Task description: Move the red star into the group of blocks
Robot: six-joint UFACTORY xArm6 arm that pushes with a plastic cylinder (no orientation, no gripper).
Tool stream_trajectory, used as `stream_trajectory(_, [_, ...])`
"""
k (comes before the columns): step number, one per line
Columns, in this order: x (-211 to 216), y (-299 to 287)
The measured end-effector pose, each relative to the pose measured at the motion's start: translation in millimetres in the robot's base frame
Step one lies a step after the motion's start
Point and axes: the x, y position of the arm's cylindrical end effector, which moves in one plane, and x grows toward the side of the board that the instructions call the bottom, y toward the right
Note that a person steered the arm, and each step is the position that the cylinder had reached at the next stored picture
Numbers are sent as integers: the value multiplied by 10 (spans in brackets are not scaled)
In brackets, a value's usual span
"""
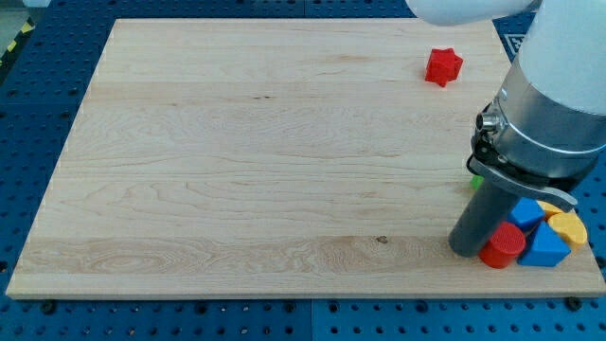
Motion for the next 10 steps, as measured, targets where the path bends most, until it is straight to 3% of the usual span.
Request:
stream_trajectory(2, [-420, -139])
stream_trajectory(5, [-1899, -314])
stream_trajectory(9, [-2143, 1013])
stream_trajectory(10, [-2707, 1101])
